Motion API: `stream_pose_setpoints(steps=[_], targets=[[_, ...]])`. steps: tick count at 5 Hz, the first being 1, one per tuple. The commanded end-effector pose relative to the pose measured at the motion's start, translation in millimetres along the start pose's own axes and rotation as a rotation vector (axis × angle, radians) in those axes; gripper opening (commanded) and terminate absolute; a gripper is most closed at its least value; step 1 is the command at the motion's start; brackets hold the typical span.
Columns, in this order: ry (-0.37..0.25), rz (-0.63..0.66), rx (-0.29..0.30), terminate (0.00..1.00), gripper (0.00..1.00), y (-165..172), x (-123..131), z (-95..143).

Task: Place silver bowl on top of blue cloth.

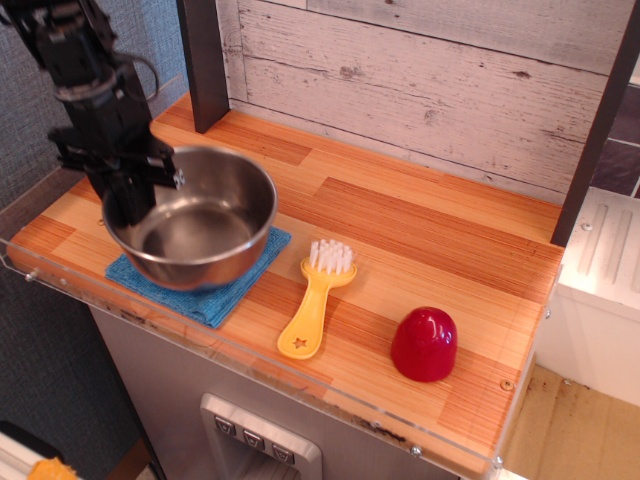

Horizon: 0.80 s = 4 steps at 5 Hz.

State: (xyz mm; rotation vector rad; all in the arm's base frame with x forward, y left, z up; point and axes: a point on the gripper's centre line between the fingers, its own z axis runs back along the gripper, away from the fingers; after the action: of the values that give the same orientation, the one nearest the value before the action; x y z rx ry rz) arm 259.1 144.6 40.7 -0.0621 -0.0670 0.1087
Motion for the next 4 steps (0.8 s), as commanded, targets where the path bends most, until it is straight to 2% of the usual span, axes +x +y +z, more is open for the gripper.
stream_pose_setpoints(steps=[1, 2, 3, 4], targets=[[0.016, -0.028, 0.055, 0.0, 1.0, 0, 3, 9], [0.018, -0.044, 0.087, 0.0, 1.0, -5, 6, 18], [-0.033, -0.056, 0.089, 0.0, 1.0, -9, 11, 44], [-0.035, -0.031, 0.06, 0.0, 1.0, -18, 26, 86]])
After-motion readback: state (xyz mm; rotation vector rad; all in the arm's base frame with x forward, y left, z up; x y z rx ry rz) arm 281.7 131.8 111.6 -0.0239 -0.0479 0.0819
